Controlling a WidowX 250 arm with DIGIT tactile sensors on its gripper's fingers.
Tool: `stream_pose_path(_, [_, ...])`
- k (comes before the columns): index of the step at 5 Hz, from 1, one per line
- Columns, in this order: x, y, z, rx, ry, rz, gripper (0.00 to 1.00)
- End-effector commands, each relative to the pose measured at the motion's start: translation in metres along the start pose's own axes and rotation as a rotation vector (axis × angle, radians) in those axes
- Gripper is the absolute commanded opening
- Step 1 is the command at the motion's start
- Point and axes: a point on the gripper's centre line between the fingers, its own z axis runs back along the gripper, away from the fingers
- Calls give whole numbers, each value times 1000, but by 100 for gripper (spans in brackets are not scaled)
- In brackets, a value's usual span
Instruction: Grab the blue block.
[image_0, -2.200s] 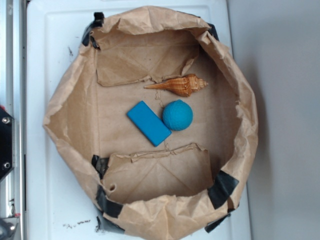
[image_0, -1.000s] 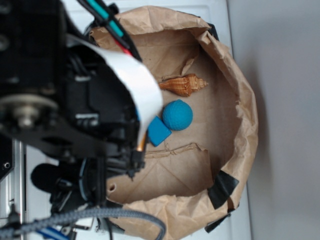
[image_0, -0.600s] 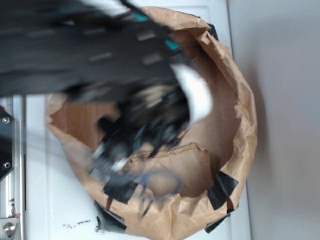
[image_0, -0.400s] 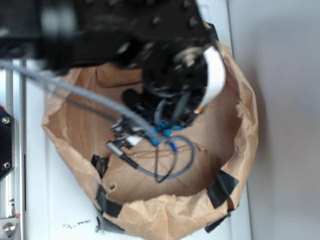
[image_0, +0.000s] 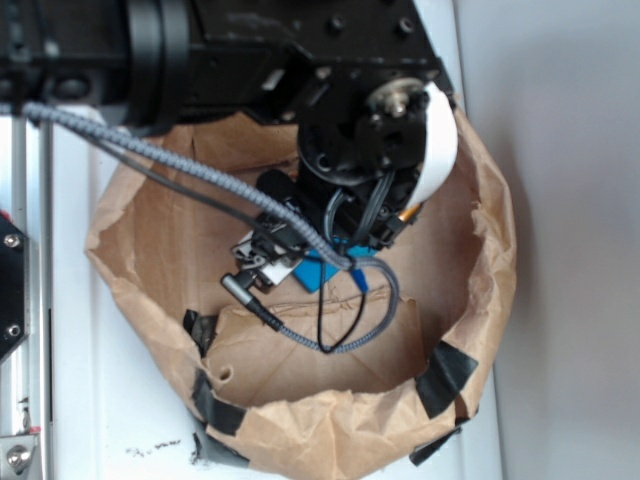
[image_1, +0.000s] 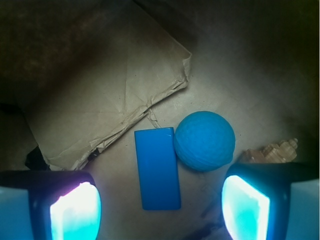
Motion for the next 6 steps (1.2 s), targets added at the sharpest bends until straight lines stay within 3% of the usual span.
stream_pose_path(1, [8,2,-12,59,19,-8,100])
stream_pose_path(2, [7,10,-39,19,65,15,100])
stream_pose_path(4, [-9,9,-55,-40,-35,103,100])
stream_pose_path(6, [-9,2,-60,-25,-11,58,100])
